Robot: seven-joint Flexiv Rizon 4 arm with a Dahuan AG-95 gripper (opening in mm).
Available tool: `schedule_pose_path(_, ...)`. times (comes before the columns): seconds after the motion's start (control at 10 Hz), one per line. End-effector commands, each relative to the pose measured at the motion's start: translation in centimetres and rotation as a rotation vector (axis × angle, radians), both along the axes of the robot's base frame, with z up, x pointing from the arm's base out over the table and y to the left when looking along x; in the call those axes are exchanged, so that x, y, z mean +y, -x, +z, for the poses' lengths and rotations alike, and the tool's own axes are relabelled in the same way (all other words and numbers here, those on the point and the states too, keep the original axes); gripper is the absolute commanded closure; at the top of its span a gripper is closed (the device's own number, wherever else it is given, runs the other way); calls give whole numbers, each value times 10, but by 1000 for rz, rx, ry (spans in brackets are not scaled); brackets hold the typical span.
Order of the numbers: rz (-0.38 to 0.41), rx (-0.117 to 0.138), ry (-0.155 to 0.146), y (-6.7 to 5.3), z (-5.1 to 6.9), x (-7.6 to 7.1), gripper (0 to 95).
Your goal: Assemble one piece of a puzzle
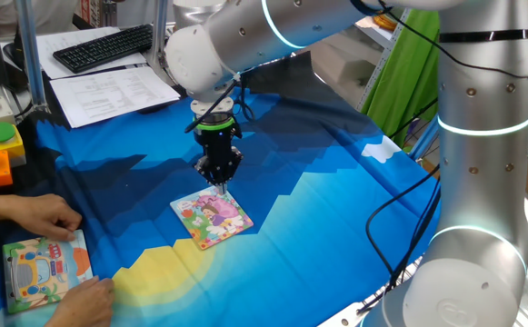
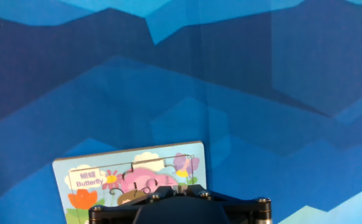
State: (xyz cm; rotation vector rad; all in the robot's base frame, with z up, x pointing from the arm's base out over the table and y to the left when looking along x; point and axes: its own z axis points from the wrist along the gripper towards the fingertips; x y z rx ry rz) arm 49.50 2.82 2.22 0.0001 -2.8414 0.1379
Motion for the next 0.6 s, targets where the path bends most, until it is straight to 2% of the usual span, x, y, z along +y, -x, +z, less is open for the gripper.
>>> schedule_pose_path(0.1,-85,-21,-45,-2,-2,1,950)
schedule_pose_path(0.2,-85,-32,-43,-4,-4,2,950)
schedule_pose_path(0.6,-88,-45,-36,-5,-6,4,950)
